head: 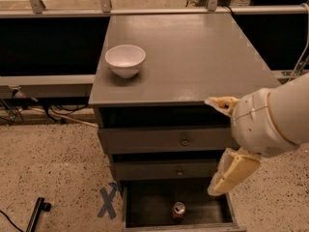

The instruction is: Pick coke can from bottom drawer and place on counter

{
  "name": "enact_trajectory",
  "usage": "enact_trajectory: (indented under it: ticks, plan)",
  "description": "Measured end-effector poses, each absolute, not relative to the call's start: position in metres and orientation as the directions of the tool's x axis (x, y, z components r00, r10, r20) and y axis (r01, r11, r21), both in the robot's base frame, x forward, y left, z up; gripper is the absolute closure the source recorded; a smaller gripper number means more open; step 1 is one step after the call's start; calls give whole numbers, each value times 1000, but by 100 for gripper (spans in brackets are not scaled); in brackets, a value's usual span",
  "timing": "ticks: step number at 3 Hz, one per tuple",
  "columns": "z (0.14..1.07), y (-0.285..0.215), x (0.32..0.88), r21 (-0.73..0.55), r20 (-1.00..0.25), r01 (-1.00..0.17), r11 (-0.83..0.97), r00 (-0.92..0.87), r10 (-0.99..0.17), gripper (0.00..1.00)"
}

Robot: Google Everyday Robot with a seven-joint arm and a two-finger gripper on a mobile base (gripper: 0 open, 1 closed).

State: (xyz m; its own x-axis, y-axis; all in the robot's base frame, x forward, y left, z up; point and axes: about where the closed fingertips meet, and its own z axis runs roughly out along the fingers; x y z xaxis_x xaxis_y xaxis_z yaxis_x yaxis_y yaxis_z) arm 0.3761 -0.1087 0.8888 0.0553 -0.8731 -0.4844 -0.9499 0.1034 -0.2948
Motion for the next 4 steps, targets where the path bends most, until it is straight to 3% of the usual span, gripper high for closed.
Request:
enact_trajectory:
  ticks: [2, 3, 4]
  plan:
    - [855, -151, 386, -259, -515, -947, 189, -30, -857, 0]
    - [777, -177, 389, -205, -695, -919, 337, -105, -711, 0]
    - [756, -226, 418, -238, -872, -786, 571, -87, -482, 0]
